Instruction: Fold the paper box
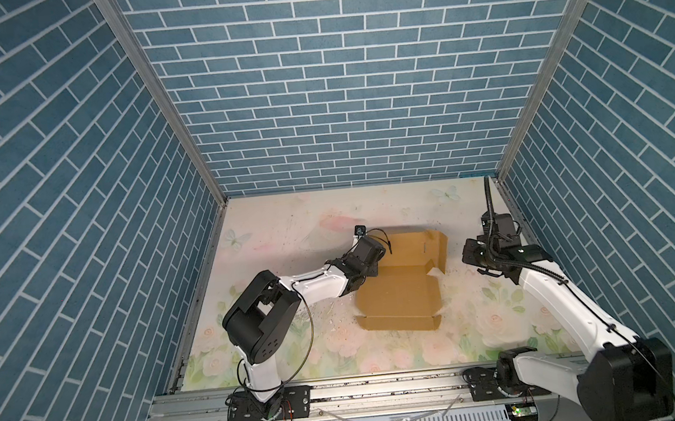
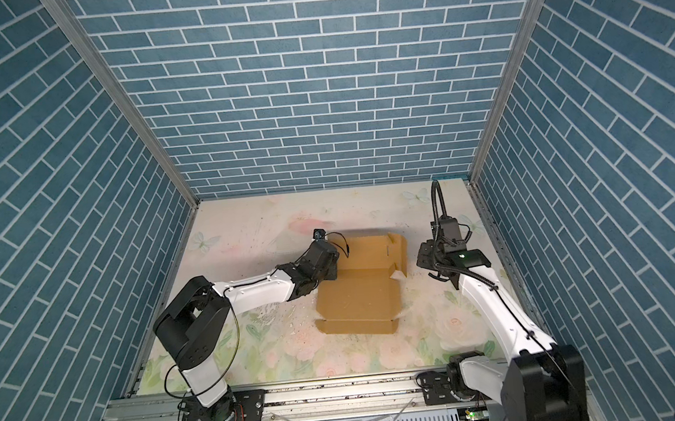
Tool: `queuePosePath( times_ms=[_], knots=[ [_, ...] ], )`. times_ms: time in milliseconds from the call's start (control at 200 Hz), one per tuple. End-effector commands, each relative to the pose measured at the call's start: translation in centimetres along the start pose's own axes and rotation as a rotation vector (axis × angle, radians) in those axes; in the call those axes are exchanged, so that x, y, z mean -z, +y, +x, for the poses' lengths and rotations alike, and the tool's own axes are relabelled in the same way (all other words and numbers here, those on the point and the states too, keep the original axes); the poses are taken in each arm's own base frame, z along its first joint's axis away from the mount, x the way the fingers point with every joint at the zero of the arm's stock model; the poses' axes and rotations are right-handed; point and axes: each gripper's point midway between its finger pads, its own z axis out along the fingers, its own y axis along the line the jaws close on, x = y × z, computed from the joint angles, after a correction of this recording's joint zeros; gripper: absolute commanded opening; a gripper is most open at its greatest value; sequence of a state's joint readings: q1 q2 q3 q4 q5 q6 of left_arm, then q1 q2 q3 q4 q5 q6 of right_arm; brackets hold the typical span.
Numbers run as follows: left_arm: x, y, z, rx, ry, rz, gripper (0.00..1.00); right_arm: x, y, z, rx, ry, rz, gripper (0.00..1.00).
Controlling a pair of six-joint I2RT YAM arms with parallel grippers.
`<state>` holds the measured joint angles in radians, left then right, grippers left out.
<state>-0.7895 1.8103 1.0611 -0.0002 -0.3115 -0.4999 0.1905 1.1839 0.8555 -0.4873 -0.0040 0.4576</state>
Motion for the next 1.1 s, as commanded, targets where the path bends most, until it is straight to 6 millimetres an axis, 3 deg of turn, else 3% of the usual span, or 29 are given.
queuePosePath(
  times_ms=[0, 290, 760, 1095],
  knots=[
    [-0.8, 2.5, 5.4, -0.070, 0.171, -0.069, 0.00, -1.9, 1.8, -0.9, 0.077, -0.016, -0.113, 0.16],
    [-1.0, 2.5, 5.5, -0.069, 0.175, -0.071, 0.00, -5.0, 5.0, -0.2, 0.135, 0.033, -0.310, 0.20],
    [-1.3, 1.9, 5.1, -0.061, 0.169, -0.053, 0.00, -3.6, 7.0, 2.5, 0.156, 0.039, -0.476, 0.27],
    [-1.3, 1.6, 5.0, -0.070, 0.165, -0.035, 0.00, -4.1, 7.8, 2.3, 0.195, 0.038, -0.497, 0.27]
  ],
)
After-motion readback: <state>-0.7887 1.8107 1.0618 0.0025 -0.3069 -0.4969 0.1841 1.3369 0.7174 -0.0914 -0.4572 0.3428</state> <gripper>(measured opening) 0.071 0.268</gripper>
